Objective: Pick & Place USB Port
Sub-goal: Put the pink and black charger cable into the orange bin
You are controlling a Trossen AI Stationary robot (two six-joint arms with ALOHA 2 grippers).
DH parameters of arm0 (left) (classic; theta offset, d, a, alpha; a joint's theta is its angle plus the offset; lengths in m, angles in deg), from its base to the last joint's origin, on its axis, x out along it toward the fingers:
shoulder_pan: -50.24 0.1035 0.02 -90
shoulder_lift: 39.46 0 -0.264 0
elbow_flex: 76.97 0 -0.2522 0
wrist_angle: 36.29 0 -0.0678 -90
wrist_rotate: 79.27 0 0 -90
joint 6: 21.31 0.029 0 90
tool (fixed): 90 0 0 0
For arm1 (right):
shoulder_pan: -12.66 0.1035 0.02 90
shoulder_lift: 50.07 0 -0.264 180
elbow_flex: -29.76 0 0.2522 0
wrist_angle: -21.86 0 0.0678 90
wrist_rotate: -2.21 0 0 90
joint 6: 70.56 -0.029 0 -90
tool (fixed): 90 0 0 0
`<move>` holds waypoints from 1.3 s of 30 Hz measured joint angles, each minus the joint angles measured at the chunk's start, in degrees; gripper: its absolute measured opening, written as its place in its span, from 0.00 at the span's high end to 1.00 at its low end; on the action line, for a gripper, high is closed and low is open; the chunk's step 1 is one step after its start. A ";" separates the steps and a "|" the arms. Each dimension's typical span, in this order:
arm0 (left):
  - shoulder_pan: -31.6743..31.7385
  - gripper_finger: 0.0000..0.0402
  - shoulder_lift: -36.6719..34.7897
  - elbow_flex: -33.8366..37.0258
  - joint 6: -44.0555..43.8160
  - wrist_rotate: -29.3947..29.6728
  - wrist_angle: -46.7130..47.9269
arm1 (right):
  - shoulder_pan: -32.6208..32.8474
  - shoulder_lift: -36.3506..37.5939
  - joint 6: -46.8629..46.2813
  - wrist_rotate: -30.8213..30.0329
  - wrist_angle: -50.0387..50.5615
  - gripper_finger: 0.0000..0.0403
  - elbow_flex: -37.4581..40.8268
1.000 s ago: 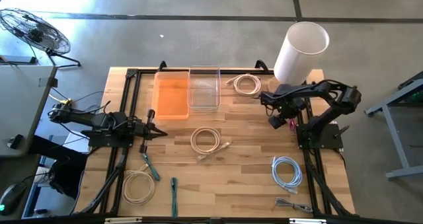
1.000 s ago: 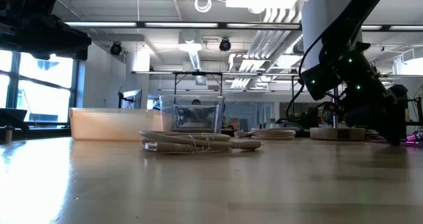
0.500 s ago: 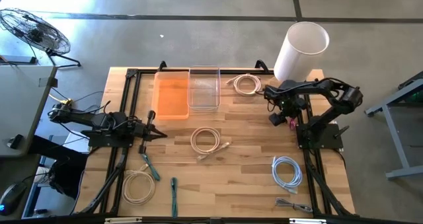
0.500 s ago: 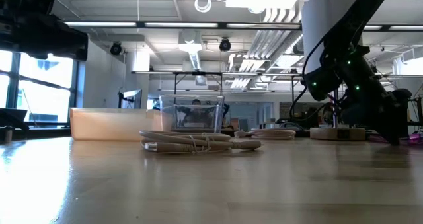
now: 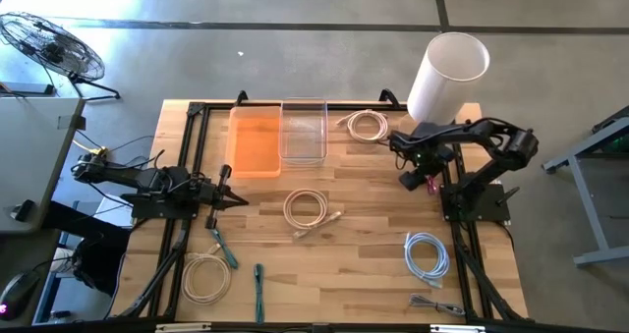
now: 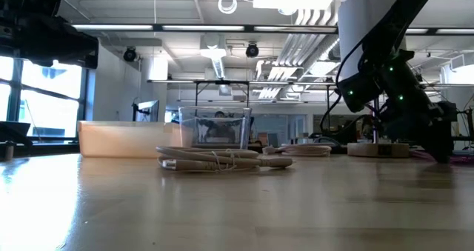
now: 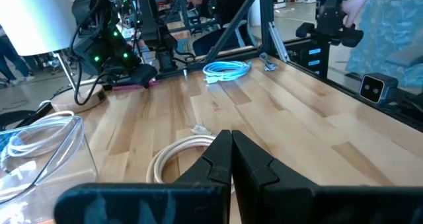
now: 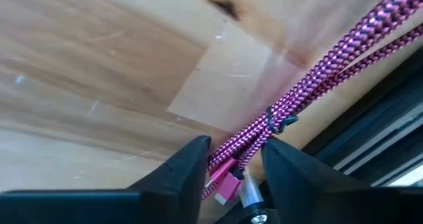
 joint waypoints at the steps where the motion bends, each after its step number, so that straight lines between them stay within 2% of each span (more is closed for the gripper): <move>1: 0.00 1.00 0.00 0.00 0.00 0.00 0.01 | 0.52 -0.02 0.43 0.03 -0.09 0.69 0.00; 6: -0.01 1.00 0.00 0.00 -0.02 0.00 0.00 | 2.46 -0.07 1.59 -1.44 -0.51 0.92 0.04; 8: -0.01 1.00 0.00 0.00 -0.04 0.00 0.01 | 2.83 -0.07 2.42 -1.95 -0.51 0.96 0.04; 13: 0.00 1.00 0.00 0.00 -0.07 0.02 0.02 | 5.78 -0.09 2.37 -2.68 -0.51 0.97 0.04; 22: 0.00 1.00 0.00 0.00 -0.12 0.02 0.02 | 17.84 -0.39 -1.95 -6.08 1.18 0.98 -0.86; 28: 0.00 1.00 0.00 0.00 -0.13 0.04 0.02 | 26.38 -0.42 -4.52 -0.04 0.75 0.98 -4.19; 33: 0.00 1.00 0.00 0.00 2.39 0.25 0.02 | 33.62 -0.39 -5.13 1.18 -4.73 0.98 -9.28; 39: 0.00 1.00 -0.02 0.00 4.87 1.37 0.00 | 38.68 -0.35 -1.44 0.45 -18.65 0.98 -15.54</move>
